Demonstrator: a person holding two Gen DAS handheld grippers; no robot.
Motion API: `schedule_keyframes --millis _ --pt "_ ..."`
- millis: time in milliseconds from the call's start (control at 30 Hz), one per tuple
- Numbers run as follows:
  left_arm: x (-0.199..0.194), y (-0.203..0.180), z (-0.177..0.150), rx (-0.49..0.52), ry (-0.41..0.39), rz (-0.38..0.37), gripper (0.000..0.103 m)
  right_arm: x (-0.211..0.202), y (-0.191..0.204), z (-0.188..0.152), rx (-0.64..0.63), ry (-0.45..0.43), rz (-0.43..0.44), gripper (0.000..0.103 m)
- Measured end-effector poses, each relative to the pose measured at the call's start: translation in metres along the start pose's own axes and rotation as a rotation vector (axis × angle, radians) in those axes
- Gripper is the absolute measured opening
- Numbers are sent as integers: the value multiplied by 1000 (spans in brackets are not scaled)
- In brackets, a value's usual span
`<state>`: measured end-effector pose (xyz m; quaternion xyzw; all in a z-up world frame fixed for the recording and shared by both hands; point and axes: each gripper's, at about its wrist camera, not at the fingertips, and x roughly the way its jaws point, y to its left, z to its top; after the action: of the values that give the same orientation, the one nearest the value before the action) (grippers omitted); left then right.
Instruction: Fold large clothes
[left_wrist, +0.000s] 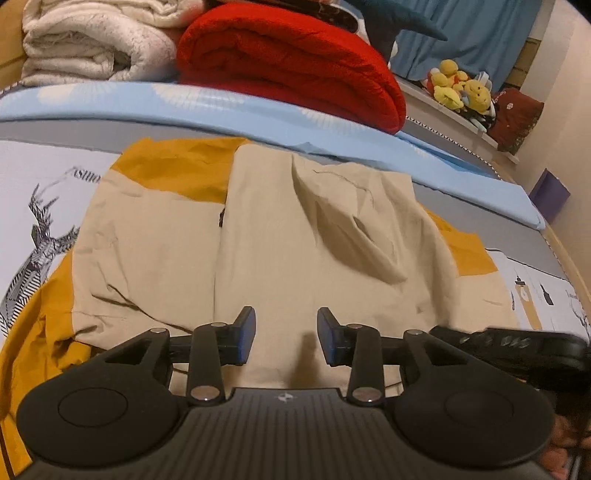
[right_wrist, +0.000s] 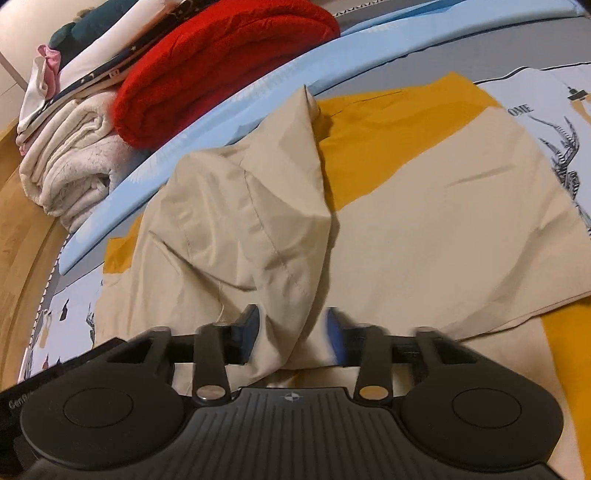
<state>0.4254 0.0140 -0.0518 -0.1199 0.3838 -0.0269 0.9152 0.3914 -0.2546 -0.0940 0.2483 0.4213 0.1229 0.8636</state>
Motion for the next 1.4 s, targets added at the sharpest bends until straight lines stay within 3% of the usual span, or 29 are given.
schedule_keyframes --millis 100,167,200,267,367,467,567,667,733,800,933,1167,1400 --pt "14 8 -2 -32 59 15 40 -19 5 3 35 -67 7 0" --pt "28 15 -6 -30 129 87 40 -28 8 3 52 -95 -45 0" --pt "33 18 -9 -29 153 134 40 -25 4 0 68 -71 -101 0" --pt "35 25 -11 -51 167 153 43 -10 -16 -8 156 24 -185 0" --pt "23 17 -4 -7 103 166 42 -7 -20 -8 182 56 -189 2" --pt "7 4 3 54 -11 136 42 -22 -3 -1 91 -40 -224 15" --pt "1 -6 2 90 -52 41 43 -37 8 3 21 -148 -232 18" --pt "17 -7 -8 60 50 -34 44 -35 7 8 1 -165 -158 23" --pt "36 -1 -17 38 184 23 43 -22 -4 7 46 -94 -144 26" --pt "39 2 -21 60 218 85 43 -5 -16 4 71 18 -231 26" --pt "14 1 -2 74 137 78 44 -18 -13 9 59 -20 -238 28" --pt "-45 12 16 68 -35 66 44 -82 12 18 -131 -290 -248 28" --pt "-152 8 16 137 -221 68 44 -184 44 8 -325 -545 -200 28"
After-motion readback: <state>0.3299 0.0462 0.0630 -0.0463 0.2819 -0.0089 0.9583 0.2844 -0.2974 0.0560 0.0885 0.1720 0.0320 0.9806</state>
